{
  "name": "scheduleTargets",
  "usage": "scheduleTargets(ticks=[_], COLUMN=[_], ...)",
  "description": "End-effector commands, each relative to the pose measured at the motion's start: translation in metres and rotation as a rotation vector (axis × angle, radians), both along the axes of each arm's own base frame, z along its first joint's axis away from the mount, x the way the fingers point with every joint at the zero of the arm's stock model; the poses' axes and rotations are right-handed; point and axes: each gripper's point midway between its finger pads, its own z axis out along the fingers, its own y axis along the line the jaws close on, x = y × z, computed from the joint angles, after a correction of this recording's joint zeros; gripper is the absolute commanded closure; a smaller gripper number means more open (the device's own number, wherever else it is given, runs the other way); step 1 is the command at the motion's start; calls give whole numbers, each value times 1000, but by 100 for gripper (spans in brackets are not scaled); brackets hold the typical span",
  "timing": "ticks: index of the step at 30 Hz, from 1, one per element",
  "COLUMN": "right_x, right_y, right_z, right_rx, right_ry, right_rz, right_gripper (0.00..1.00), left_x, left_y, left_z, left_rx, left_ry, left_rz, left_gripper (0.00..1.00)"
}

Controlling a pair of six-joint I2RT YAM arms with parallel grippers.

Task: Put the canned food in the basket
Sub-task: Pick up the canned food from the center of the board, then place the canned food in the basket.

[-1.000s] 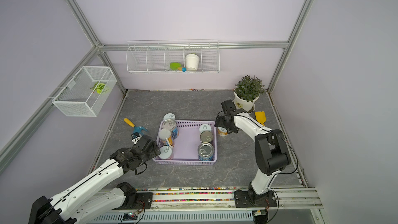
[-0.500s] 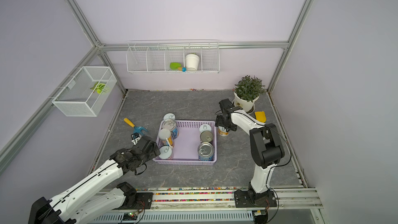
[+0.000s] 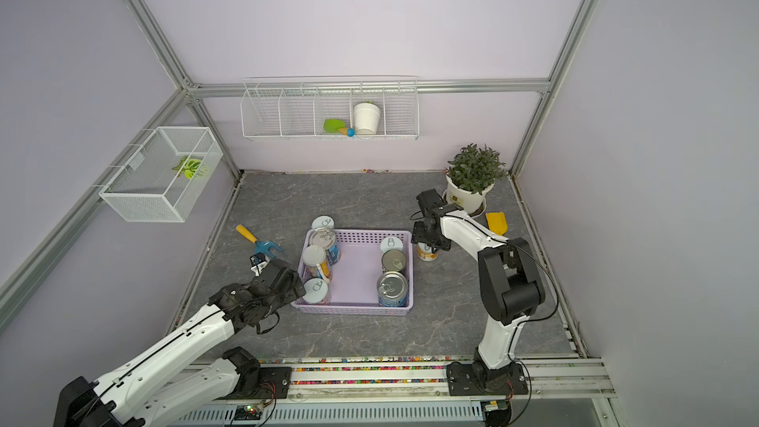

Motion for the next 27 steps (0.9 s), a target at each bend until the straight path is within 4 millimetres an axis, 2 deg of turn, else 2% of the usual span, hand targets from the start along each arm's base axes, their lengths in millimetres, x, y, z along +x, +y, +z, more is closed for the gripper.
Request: scheduleTargets(ticks=[1,4,11,16,19,23,27], right_x=[-5,-14,-40,-55,-55,-48,-38], right_y=[-8,-9,7,45,76,119,160], right_z=[54,86,158,200,213,218,204], right_rx=[5,37,138,142,173,173,144], right_ry=[-134,-211,-398,-479,-488,-472,-436], right_rz=[-15,-7,85,222,301,397,472], right_gripper=[49,50,51,52,53,53,54], left_x=[10,18,32,37,38,36,32], left_y=[-10,-20,-34,-32,-26,-18,-8], left_z=[19,33,68,104,117,124,127], left_rx=[-39,-75,-134,-168,-164,-144,-104], left_ry=[-44,-71,-126,-193,-220,-236,-238], left_rz=[-23,-43,-52,-18,18,35,48], left_gripper=[0,0,0,0,0,0,0])
